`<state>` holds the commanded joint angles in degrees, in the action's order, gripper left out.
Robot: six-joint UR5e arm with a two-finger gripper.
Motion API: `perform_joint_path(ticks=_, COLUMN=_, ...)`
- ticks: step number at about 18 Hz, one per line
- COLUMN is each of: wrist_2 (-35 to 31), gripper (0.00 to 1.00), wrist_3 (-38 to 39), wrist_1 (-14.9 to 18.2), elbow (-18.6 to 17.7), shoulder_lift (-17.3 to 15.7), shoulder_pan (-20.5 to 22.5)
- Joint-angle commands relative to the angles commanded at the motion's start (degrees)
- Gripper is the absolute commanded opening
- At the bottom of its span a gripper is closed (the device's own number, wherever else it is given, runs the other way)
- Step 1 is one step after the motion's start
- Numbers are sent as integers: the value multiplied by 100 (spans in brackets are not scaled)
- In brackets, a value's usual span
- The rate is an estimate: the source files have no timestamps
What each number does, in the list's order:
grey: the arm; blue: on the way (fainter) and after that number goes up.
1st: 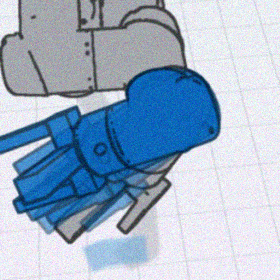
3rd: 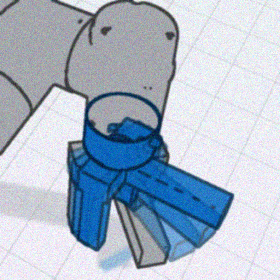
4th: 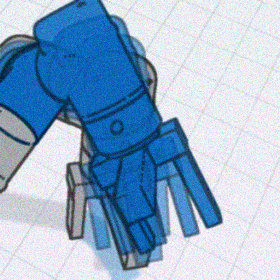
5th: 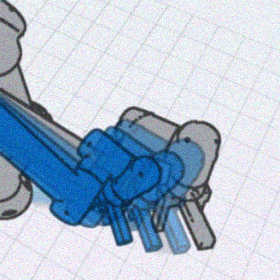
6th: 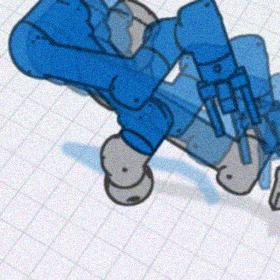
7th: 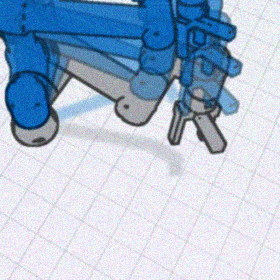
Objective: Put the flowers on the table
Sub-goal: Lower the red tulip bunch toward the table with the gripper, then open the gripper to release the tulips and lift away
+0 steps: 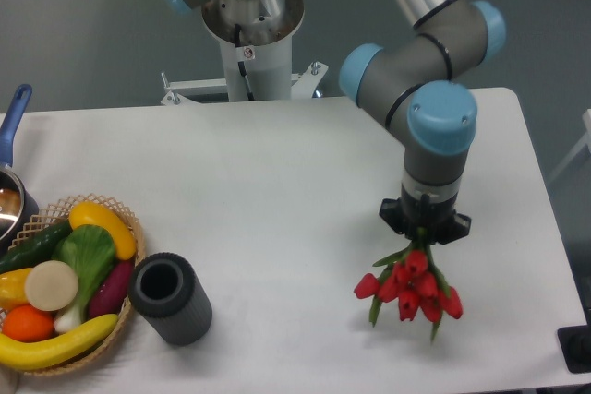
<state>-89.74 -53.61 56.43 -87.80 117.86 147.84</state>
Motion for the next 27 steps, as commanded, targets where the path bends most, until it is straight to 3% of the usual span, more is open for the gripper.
perform_joint_path(ticks=2, wrist_2=18, gripper=6, wrist_3=-9, wrist_1=9, elbow=0, shoulder_lift=79, shoulder_pan=-36)
perform_joint_path(ticks=7, wrist_2=123, gripper=40, wrist_3=-18, wrist_1=0, elbow=53, shoulder_lift=272, shoulder_pan=-150)
perform_joint_path(ticks=8, wrist_2=158, gripper=55, wrist_3=-9, wrist_1=-9, elbow=53, shoulder_lift=273, shoulder_pan=-141)
perform_joint_path(ticks=9, wrist_2=150, gripper=95, wrist_3=0, wrist_1=-17, elbow=61, shoulder_lift=264, shoulder_pan=-150)
perform_joint_path(ticks=10, wrist_2=115, gripper=100, wrist_3=0, wrist_1=-44, elbow=62, shoulder_lift=264, shoulder_pan=-150)
perform_joint_path(ticks=14, wrist_2=114, gripper=100, wrist_3=-9, wrist_1=-114, elbow=18, shoulder_lift=124, shoulder_pan=-132)
perform_joint_path(ticks=18, wrist_2=80, gripper=100, wrist_3=-53, wrist_1=-202, elbow=0, shoulder_lift=-166, shoulder_pan=139)
perform_joint_path(ticks=27, wrist_2=150, gripper=100, wrist_3=-132, wrist_1=-185, elbow=-26, shoulder_lift=-448, shoulder_pan=579)
